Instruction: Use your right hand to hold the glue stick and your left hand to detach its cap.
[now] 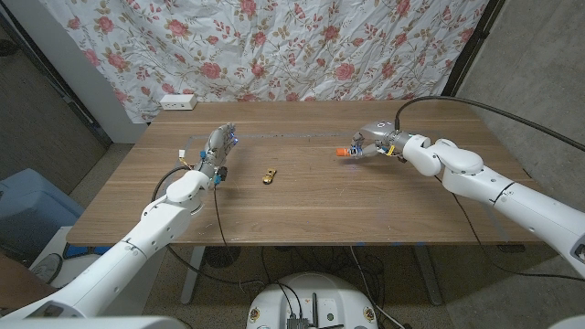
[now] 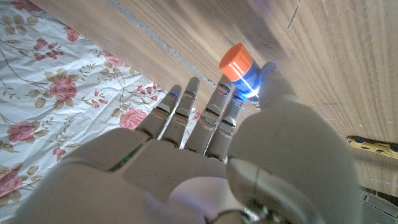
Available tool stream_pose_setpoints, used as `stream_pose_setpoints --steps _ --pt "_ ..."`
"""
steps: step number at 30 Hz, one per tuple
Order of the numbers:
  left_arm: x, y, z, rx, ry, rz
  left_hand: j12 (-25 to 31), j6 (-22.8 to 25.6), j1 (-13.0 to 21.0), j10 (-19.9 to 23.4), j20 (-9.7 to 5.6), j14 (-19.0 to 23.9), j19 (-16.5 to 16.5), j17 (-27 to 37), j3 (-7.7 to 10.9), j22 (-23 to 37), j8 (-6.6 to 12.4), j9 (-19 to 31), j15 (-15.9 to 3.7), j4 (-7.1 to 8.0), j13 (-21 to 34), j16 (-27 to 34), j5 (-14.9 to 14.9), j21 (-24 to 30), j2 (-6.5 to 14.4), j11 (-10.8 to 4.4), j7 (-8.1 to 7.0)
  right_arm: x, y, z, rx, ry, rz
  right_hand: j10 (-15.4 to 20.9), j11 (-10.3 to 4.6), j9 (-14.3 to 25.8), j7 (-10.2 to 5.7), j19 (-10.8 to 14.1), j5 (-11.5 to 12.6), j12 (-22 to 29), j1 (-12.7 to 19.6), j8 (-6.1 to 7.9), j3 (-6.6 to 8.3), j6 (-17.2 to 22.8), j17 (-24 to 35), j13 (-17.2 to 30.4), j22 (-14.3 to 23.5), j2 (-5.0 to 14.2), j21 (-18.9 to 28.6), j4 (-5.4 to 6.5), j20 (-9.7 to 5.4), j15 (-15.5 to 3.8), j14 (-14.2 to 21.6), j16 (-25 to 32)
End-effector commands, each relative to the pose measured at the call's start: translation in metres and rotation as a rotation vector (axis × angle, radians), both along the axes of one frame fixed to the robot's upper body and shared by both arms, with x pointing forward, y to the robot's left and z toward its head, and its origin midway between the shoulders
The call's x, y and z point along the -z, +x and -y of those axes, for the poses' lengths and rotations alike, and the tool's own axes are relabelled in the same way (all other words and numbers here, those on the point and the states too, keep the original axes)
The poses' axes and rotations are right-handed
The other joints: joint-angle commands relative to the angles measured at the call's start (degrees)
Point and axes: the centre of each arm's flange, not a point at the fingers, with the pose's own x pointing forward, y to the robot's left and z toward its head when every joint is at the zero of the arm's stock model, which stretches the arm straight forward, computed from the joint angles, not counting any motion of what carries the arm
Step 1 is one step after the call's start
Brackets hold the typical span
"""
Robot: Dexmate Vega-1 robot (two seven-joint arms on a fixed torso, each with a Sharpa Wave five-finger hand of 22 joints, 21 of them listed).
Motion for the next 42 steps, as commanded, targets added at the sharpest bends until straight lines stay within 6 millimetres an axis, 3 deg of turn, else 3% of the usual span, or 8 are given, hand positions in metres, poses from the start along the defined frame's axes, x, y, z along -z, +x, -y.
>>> stream_pose_setpoints --steps 1,2,6,13,20,27,42 --pt "-0.014 -0.010 0.013 0.016 0.052 0.011 0.15 0.93 2.29 0.96 -0.01 0.62 0.96 0.10 0.80 0.13 0.16 0.24 -0.30 -3.18 0.08 -0.16 -0.25 -0.05 3.30 0.17 -0.19 -0.007 -0.007 -0.006 -0.015 0.081 0.035 0.66 -0.08 0.10 -1.20 0.45 0.24 0.08 1.58 0.01 -0.34 1.55 0.25 0.24 0.13 0.93 0.25 -0.17 -0.36 -8.18 0.57 0.33" --pt "-0.015 -0.011 0.014 0.020 0.055 0.016 0.22 1.21 2.76 1.18 -0.06 0.68 1.07 0.09 0.98 0.12 0.27 0.24 -0.34 -3.98 0.09 -0.16 -0.36 -0.08 3.20 0.14 -0.31 -0.007 -0.007 -0.007 -0.017 0.082 0.035 0.66 -0.07 0.09 -1.19 0.45 0.24 0.07 1.60 0.00 -0.36 1.55 0.25 0.24 0.13 0.94 0.25 -0.18 -0.34 -8.18 0.58 0.35" --pt "-0.022 -0.014 0.017 0.006 0.080 0.039 0.54 3.13 5.92 2.70 -0.16 1.64 1.87 0.12 1.95 0.11 0.84 0.25 -0.73 -9.49 0.10 0.03 -1.08 -0.13 2.53 -0.50 -0.98 -0.009 -0.008 -0.011 -0.020 0.092 0.037 0.69 -0.07 0.07 -1.19 0.52 0.19 0.01 1.46 -0.07 -0.60 1.58 0.25 0.26 0.13 0.86 0.25 -0.14 -0.31 -7.93 0.68 0.44" --pt "-0.029 -0.017 0.021 0.002 0.138 0.083 0.80 5.76 9.85 4.80 -0.21 3.17 3.41 0.17 2.26 0.12 1.50 0.31 -1.19 -15.82 0.15 0.17 -1.08 -0.03 0.96 -1.48 -1.73 -0.013 -0.010 -0.016 -0.017 0.124 0.035 0.66 0.00 0.01 -1.21 0.79 0.18 -0.15 1.19 -0.29 -1.09 1.60 0.23 0.28 0.13 0.68 0.29 -0.07 -0.13 -7.70 1.07 0.69" --pt "-0.031 -0.018 0.023 0.013 0.187 0.114 1.03 7.31 12.46 6.47 0.38 4.14 4.77 0.20 2.31 0.10 1.92 0.38 -1.61 -17.17 0.22 0.20 -0.92 0.02 -0.59 -2.86 -3.17 -0.014 -0.012 -0.020 -0.013 0.144 0.038 0.68 0.00 -0.03 -1.21 0.87 0.18 -0.22 1.07 -0.47 -1.34 1.50 0.22 0.29 0.13 0.61 0.28 -0.05 -0.09 -7.62 1.31 0.84" --pt "-0.034 -0.018 0.024 0.024 0.243 0.122 1.38 8.66 15.09 8.82 1.05 5.48 5.88 0.23 2.24 0.08 2.33 0.46 -1.93 -17.31 0.35 0.30 -0.75 -0.03 -2.76 -4.22 -4.46 -0.017 -0.014 -0.023 -0.006 0.144 0.041 0.79 0.00 -0.08 -1.21 1.03 0.19 -0.26 0.96 -0.67 -1.61 1.38 0.18 0.31 0.14 0.48 0.30 -0.06 0.13 -7.60 1.27 0.88" --pt "-0.049 -0.015 0.033 0.069 0.358 0.132 1.57 11.27 19.54 11.61 1.72 6.34 5.90 0.27 2.37 0.09 3.09 0.58 -1.74 -17.27 0.50 0.11 -0.40 -0.53 -5.91 -5.50 -4.90 -0.022 -0.016 -0.034 -0.042 0.138 0.051 0.85 0.01 -0.14 -1.21 1.31 0.28 -0.41 1.03 -1.02 -2.08 1.40 0.07 0.33 0.14 0.23 0.30 -0.20 0.97 -7.69 1.13 0.91"
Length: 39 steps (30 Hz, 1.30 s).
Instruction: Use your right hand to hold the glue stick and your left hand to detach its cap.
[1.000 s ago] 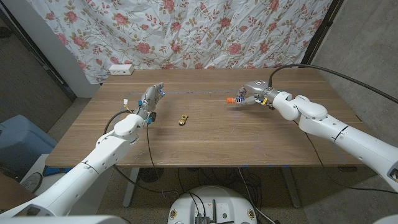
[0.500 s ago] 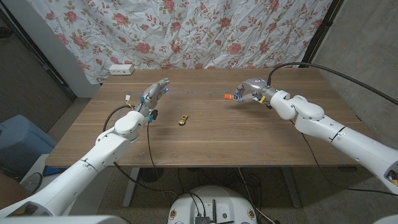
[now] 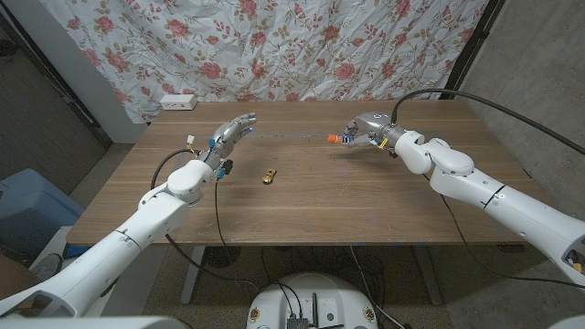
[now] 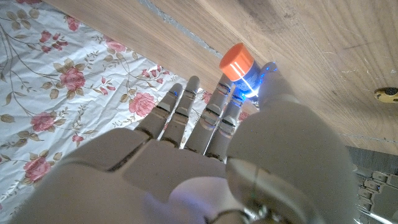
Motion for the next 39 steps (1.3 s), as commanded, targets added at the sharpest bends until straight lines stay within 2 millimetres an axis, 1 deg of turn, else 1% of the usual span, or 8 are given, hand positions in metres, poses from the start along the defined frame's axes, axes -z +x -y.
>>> stream_pose_setpoints --steps 1,4,9,17,21,28,37,39 --pt "-0.014 0.002 0.008 0.020 0.114 0.006 0.38 0.88 1.65 1.12 -0.02 0.44 -0.15 0.11 0.18 0.06 0.27 0.31 -1.38 -0.07 0.22 0.11 0.29 -0.21 -0.74 -0.34 -0.47 -0.003 -0.002 -0.011 -0.027 -0.006 0.013 0.33 -0.10 0.09 -1.18 0.29 0.27 0.06 0.59 -0.16 -0.29 1.45 0.06 0.30 0.14 -0.24 0.26 -0.16 0.62 -7.84 0.36 0.47" --pt "-0.019 0.003 0.010 0.039 0.142 0.013 0.35 1.39 2.97 1.73 -0.23 0.31 -0.50 0.13 0.22 0.06 0.39 0.32 -1.34 -0.06 0.25 0.04 0.33 -0.32 -1.62 -0.85 -0.76 -0.004 -0.002 -0.014 -0.030 -0.008 0.018 0.27 -0.10 0.08 -1.18 0.26 0.29 -0.01 0.52 -0.23 -0.45 1.50 0.02 0.30 0.14 -0.34 0.21 -0.15 0.77 -7.74 0.31 0.46" --pt "-0.026 0.007 0.013 0.057 0.184 0.008 0.13 1.69 4.14 1.86 -0.32 -0.24 -1.09 0.14 0.19 0.06 0.45 0.33 -1.03 -0.03 0.28 -0.14 0.33 -0.48 -2.50 -1.16 -0.90 -0.003 -0.001 -0.017 -0.044 -0.013 0.023 0.20 -0.09 0.07 -1.18 0.22 0.33 -0.08 0.51 -0.31 -0.55 1.53 0.00 0.30 0.14 -0.33 0.17 -0.13 0.82 -7.73 0.25 0.47" --pt "-0.036 0.014 0.020 0.091 0.252 -0.009 -0.14 1.21 5.52 1.88 -0.12 -1.21 -2.10 0.16 0.11 0.07 0.18 0.33 -0.92 0.03 0.32 -0.32 0.33 -0.66 -3.54 -1.19 -0.62 -0.005 -0.002 -0.021 -0.058 -0.008 0.040 0.28 -0.12 0.05 -1.18 0.19 0.41 -0.11 0.67 -0.48 -0.69 1.55 -0.04 0.31 0.14 -0.34 0.13 -0.20 0.95 -7.85 0.11 0.46" --pt "-0.039 0.017 0.025 0.101 0.277 -0.013 -0.22 1.27 5.99 1.90 -0.09 -1.30 -2.31 0.17 0.08 0.07 0.19 0.34 -0.81 0.05 0.33 -0.27 0.33 -0.66 -3.89 -1.08 -0.41 -0.007 -0.002 -0.023 -0.061 -0.001 0.049 0.31 -0.13 0.05 -1.18 0.17 0.43 -0.13 0.71 -0.54 -0.76 1.60 -0.05 0.32 0.14 -0.32 0.11 -0.20 0.94 -7.82 0.10 0.49" --pt "-0.043 0.022 0.036 0.122 0.332 -0.015 -0.26 1.84 6.86 2.21 -0.54 -1.32 -2.57 0.17 -0.03 0.07 0.38 0.35 -1.10 0.08 0.34 -0.15 0.18 -0.61 -4.61 -1.47 -0.77 -0.010 -0.003 -0.026 -0.059 0.011 0.049 0.34 -0.13 0.05 -1.18 0.18 0.45 -0.15 0.65 -0.61 -0.88 1.65 -0.06 0.32 0.14 -0.33 0.10 -0.14 0.99 -7.72 0.09 0.50" --pt "-0.046 0.025 0.046 0.135 0.376 -0.009 -0.29 2.00 7.69 2.53 -0.49 -1.24 -2.60 0.18 -0.09 0.06 0.41 0.34 -1.18 0.09 0.35 -0.05 -0.01 -0.52 -5.22 -1.80 -0.83 -0.012 -0.002 -0.036 -0.062 0.021 0.053 0.42 -0.14 0.05 -1.18 0.14 0.49 -0.18 0.43 -0.73 -1.06 1.72 -0.07 0.33 0.14 -0.19 0.07 0.04 1.00 -7.52 0.12 0.57" --pt "-0.045 0.026 0.048 0.160 0.364 -0.012 -0.30 2.03 7.88 2.58 -0.50 -1.33 -2.58 0.18 -0.10 0.06 0.41 0.34 -1.34 0.10 0.35 -0.08 -0.04 -0.49 -5.33 -1.83 -0.89 -0.013 0.000 -0.037 -0.062 0.022 0.048 0.31 -0.13 0.03 -1.19 0.13 0.49 -0.25 0.38 -0.85 -1.18 1.63 -0.11 0.33 0.14 -0.29 0.06 0.03 1.03 -7.46 -0.05 0.48"
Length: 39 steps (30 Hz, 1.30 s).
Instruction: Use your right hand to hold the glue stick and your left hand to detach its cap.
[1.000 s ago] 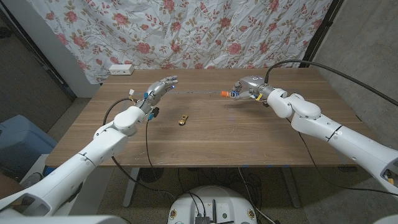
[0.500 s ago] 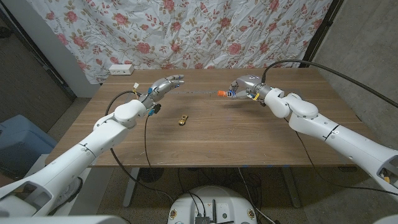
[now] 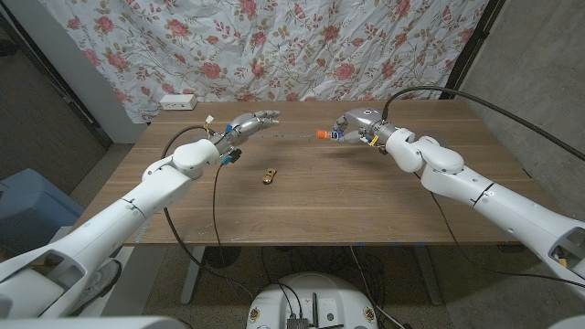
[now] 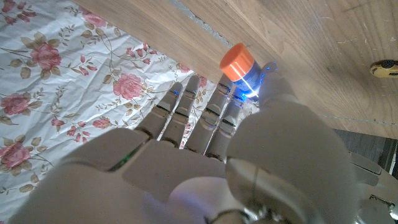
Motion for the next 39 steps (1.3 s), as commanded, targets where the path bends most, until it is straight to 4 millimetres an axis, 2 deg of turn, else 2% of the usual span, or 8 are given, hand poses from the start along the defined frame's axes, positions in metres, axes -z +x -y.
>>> stream_pose_setpoints --steps 1,22,29,32,39 --pt "-0.003 0.006 0.014 0.053 0.039 -0.009 -0.30 0.69 0.92 0.47 -0.11 -0.02 0.10 0.19 -0.10 0.08 0.17 0.08 -1.66 0.09 0.10 0.19 -0.05 -0.04 -0.16 -0.08 -0.17 -0.004 0.003 -0.013 0.003 0.009 -0.004 0.27 -0.13 0.31 -0.90 0.01 0.27 -0.27 0.19 -0.19 -0.19 1.20 0.02 0.34 0.14 -0.02 0.04 0.10 0.47 -7.46 -0.09 0.02" --pt "-0.008 0.019 0.032 0.116 0.117 -0.028 -0.60 0.24 3.50 0.92 -0.35 -0.90 -0.88 0.20 -0.48 0.06 -0.01 0.19 -1.76 0.16 0.13 0.11 -0.45 -0.11 -2.09 -0.60 -0.82 -0.007 0.009 -0.028 -0.006 0.008 0.012 0.21 -0.14 0.25 -0.89 -0.23 0.37 -0.39 -0.11 -0.78 -0.62 0.99 -0.04 0.37 0.14 0.17 -0.04 0.27 0.43 -7.21 -0.25 0.05" --pt "-0.009 0.022 0.039 0.119 0.147 -0.030 -0.61 -0.86 4.40 1.21 -0.24 -1.41 -1.20 0.21 -0.71 0.07 -0.43 0.22 -1.35 0.21 0.15 0.09 -0.49 -0.10 -2.67 -0.12 -0.74 -0.008 0.009 -0.031 -0.010 0.015 0.025 0.19 -0.15 0.26 -0.89 -0.31 0.39 -0.43 -0.10 -0.83 -0.67 1.17 -0.04 0.38 0.14 0.33 -0.06 0.29 0.44 -7.24 -0.36 0.03" --pt "-0.009 0.023 0.042 0.116 0.158 -0.032 -0.56 -1.21 4.88 1.51 -0.18 -1.37 -1.24 0.22 -0.83 0.07 -0.55 0.23 -0.54 0.24 0.16 0.18 -0.50 -0.05 -2.89 -0.14 -1.16 -0.009 0.009 -0.033 -0.011 0.016 0.031 0.19 -0.16 0.26 -0.89 -0.34 0.39 -0.43 -0.09 -0.85 -0.70 1.28 -0.05 0.39 0.14 0.41 -0.06 0.29 0.43 -7.24 -0.38 0.04" --pt "-0.007 0.025 0.047 0.107 0.167 -0.036 -0.05 -0.71 6.31 3.55 0.39 -0.75 -0.71 0.23 -1.03 0.08 -0.34 0.20 -0.18 0.30 0.17 0.51 -0.59 0.25 -3.09 -0.24 -1.06 -0.009 0.007 -0.035 -0.013 0.025 0.045 0.18 -0.16 0.27 -0.90 -0.36 0.38 -0.46 -0.16 -0.89 -0.77 1.47 -0.05 0.39 0.14 0.56 -0.06 0.34 0.46 -7.16 -0.35 0.08"
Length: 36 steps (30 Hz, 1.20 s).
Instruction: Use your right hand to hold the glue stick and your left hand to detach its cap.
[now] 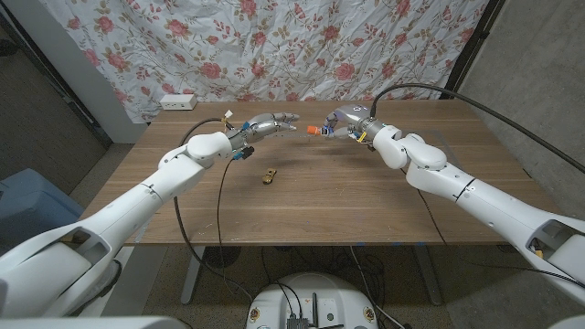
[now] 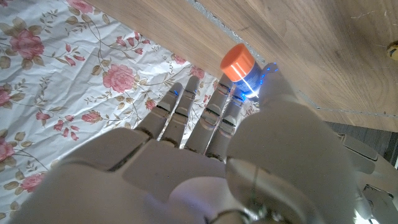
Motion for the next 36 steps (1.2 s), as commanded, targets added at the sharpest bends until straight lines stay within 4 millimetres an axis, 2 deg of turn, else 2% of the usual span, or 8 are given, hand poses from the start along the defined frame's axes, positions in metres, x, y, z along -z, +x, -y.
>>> stream_pose_setpoints --steps 1,12,14,21,26,27,29,36 --pt "0.001 0.005 0.009 -0.009 0.029 -0.009 0.52 0.47 1.48 1.32 0.68 0.27 0.53 0.24 -0.19 0.07 0.07 0.20 -0.42 -0.07 0.19 0.55 -0.08 0.32 -0.20 -0.40 0.18 -0.002 -0.002 -0.006 -0.004 0.010 0.024 0.17 -0.15 0.25 -0.90 -0.05 0.15 -0.08 -0.17 0.15 -0.23 1.49 -0.07 0.05 0.14 0.57 -0.06 -0.05 0.15 -7.36 -0.13 0.08" --pt "0.000 0.008 0.014 -0.010 0.035 -0.012 0.58 1.39 3.57 2.78 0.88 1.08 1.05 0.23 -0.50 0.08 0.28 0.13 -0.53 -0.05 0.15 0.71 -0.06 0.39 -0.28 -0.58 1.50 -0.002 -0.003 -0.010 -0.001 0.015 0.042 0.19 -0.16 0.26 -0.90 -0.11 0.13 -0.09 -0.22 0.09 -0.36 1.73 -0.09 0.06 0.14 0.65 -0.06 -0.05 0.21 -7.28 -0.16 0.09" --pt "0.000 0.009 0.015 -0.016 0.039 -0.012 0.88 1.37 4.20 4.07 0.86 1.41 1.07 0.23 -0.74 0.08 0.21 0.10 -0.52 -0.04 0.14 0.77 -0.14 0.36 -0.45 -1.05 1.61 -0.001 -0.003 -0.011 0.001 0.012 0.046 0.18 -0.17 0.26 -0.90 -0.12 0.13 -0.10 -0.21 0.08 -0.38 1.80 -0.10 0.06 0.14 0.67 -0.06 -0.06 0.22 -7.29 -0.17 0.09" --pt "-0.001 0.010 0.020 -0.038 0.037 -0.007 1.35 2.35 5.62 6.74 1.41 2.63 1.63 0.23 -1.41 0.08 0.41 0.06 -0.72 -0.01 0.11 1.03 -0.24 0.46 -0.75 -1.07 2.09 -0.001 -0.002 -0.015 0.003 0.000 0.055 0.18 -0.17 0.27 -0.91 -0.15 0.12 -0.10 -0.28 0.06 -0.43 1.92 -0.11 0.07 0.14 0.75 -0.06 -0.03 0.22 -7.23 -0.15 0.11" --pt "-0.002 0.010 0.022 -0.057 0.009 -0.005 1.68 3.61 6.82 9.19 1.79 4.31 2.54 0.21 -2.23 0.09 0.67 0.03 -0.80 0.05 0.07 1.35 -0.30 0.63 -0.95 -0.32 2.55 0.001 -0.001 -0.016 0.000 0.001 0.051 0.20 -0.17 0.27 -0.90 -0.16 0.11 -0.10 -0.27 0.04 -0.46 2.03 -0.10 0.07 0.14 0.82 -0.06 -0.03 0.23 -7.25 -0.10 0.14" --pt "-0.002 0.010 0.022 -0.061 0.012 -0.002 1.62 4.76 7.23 9.84 1.75 4.83 2.77 0.21 -2.68 0.10 1.00 0.00 -0.68 0.10 0.03 1.37 -0.32 0.62 -1.03 0.83 2.61 0.002 -0.001 -0.016 0.000 0.001 0.049 0.20 -0.17 0.27 -0.90 -0.15 0.11 -0.11 -0.27 0.03 -0.48 2.06 -0.11 0.07 0.14 0.82 -0.05 -0.04 0.25 -7.24 -0.10 0.15" --pt "-0.002 0.010 0.022 -0.064 0.002 0.000 1.56 5.79 7.64 10.50 1.87 5.65 3.35 0.20 -3.12 0.10 1.25 -0.02 -0.80 0.13 -0.01 1.50 -0.33 0.74 -1.06 1.39 3.13 0.003 -0.001 -0.017 0.003 0.000 0.047 0.19 -0.17 0.27 -0.91 -0.16 0.11 -0.11 -0.29 0.01 -0.50 2.07 -0.11 0.07 0.14 0.81 -0.05 -0.04 0.24 -7.23 -0.09 0.15" --pt "-0.002 0.009 0.023 -0.077 -0.002 0.012 1.60 8.48 8.86 12.88 1.94 7.49 4.22 0.19 -4.37 0.11 1.80 -0.06 -1.30 0.20 -0.09 1.61 -0.29 0.71 -1.00 1.40 3.94 0.006 0.000 -0.017 0.010 -0.003 0.042 0.15 -0.15 0.27 -0.91 -0.20 0.09 -0.14 -0.32 -0.07 -0.58 2.14 -0.13 0.08 0.14 0.84 -0.06 -0.05 0.22 -7.21 -0.10 0.16"
